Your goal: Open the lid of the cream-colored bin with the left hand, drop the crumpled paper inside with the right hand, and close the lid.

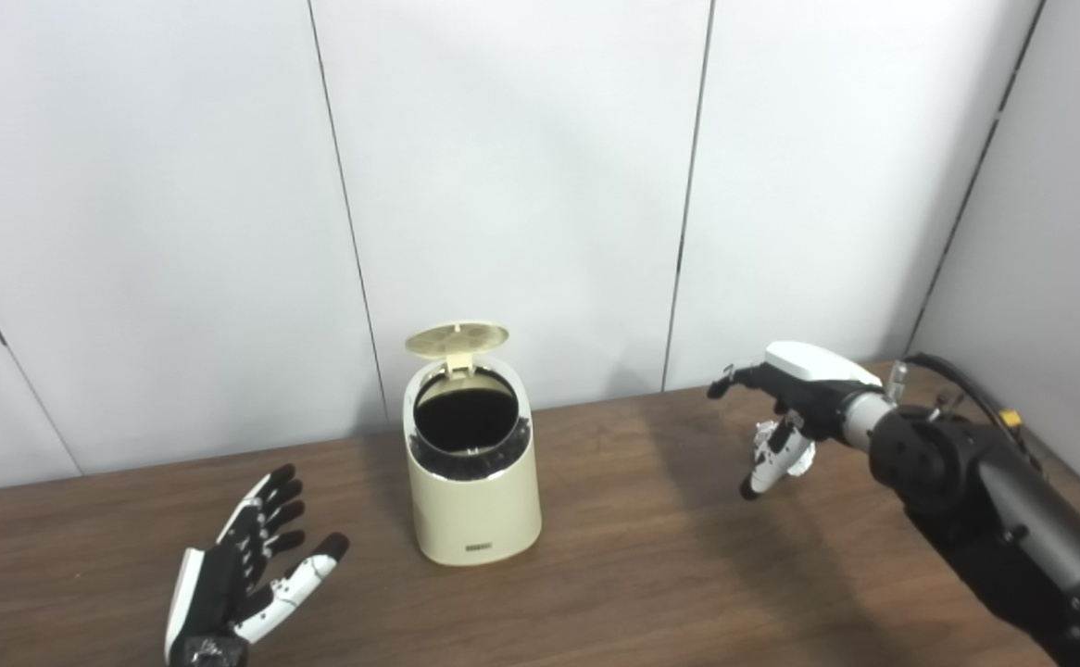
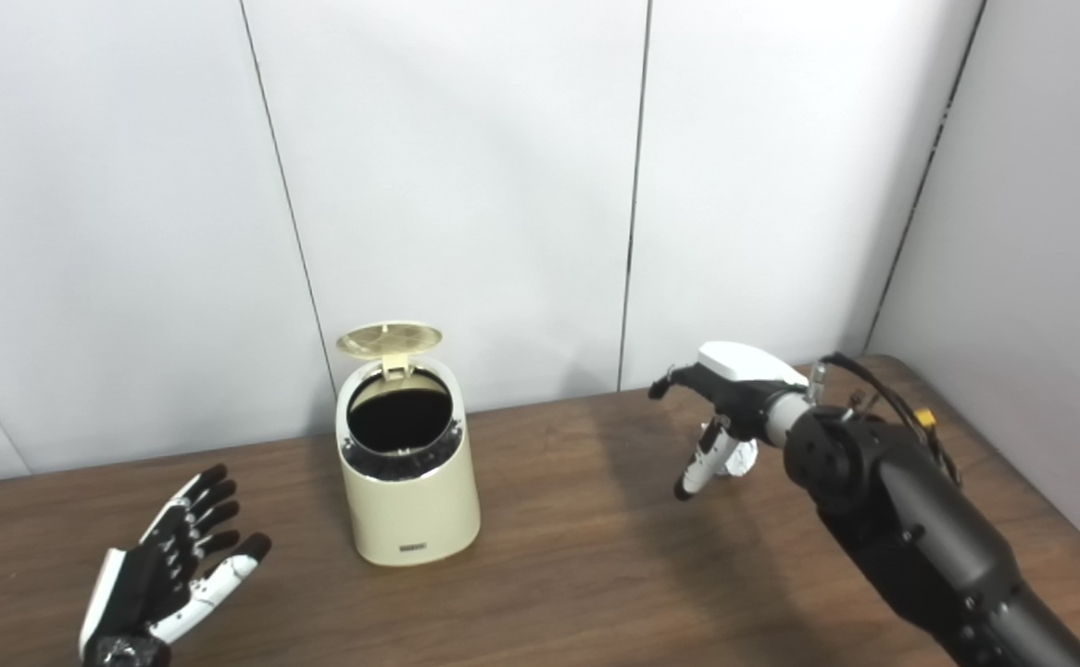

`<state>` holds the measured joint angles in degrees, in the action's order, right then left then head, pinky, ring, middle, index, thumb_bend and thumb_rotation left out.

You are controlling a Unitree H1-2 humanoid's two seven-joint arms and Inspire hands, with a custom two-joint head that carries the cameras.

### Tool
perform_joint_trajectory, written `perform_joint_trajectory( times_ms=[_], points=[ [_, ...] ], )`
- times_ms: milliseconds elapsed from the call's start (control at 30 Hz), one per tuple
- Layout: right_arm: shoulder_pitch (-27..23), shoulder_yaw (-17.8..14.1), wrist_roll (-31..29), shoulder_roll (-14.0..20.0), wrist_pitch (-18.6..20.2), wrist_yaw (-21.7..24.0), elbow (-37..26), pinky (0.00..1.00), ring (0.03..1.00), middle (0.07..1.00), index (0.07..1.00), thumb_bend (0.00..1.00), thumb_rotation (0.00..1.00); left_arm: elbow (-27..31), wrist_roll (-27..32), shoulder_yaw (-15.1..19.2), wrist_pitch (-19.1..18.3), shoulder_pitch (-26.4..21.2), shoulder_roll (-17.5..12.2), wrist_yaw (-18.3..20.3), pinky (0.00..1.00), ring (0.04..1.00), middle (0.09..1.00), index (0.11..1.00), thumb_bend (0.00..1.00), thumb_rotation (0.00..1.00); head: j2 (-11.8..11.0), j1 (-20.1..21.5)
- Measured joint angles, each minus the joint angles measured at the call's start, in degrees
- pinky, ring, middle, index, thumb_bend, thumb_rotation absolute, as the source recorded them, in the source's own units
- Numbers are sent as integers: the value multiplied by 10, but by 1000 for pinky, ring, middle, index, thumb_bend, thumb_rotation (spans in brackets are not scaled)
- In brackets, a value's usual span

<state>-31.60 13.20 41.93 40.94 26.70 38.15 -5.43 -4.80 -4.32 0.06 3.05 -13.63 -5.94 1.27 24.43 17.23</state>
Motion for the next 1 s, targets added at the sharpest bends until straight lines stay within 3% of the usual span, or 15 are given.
perform_joint_trajectory(
  times_ms=[100,300,633,900,1000],
  points=[
    [-13,7,26,0,0,33,7,716,900,943,822,859,104,0,0,0,-1,0,-1,0,786,852,879,930,717,322,1,2],
    [-29,7,40,1,0,51,18,912,947,960,838,837,147,1,-1,-1,-4,0,-1,0,793,850,880,934,701,305,3,2],
    [-34,8,47,1,-1,51,62,823,934,969,838,826,132,1,-1,-2,-5,0,-1,1,800,855,884,937,710,301,4,2],
    [-35,22,63,1,-2,43,81,690,901,947,840,822,107,1,5,-2,-5,0,-1,6,795,857,885,935,711,292,8,3],
    [-36,23,68,-1,-3,34,91,692,895,938,841,830,105,1,5,-2,-5,0,-1,10,795,855,887,937,716,298,8,3]
  ],
)
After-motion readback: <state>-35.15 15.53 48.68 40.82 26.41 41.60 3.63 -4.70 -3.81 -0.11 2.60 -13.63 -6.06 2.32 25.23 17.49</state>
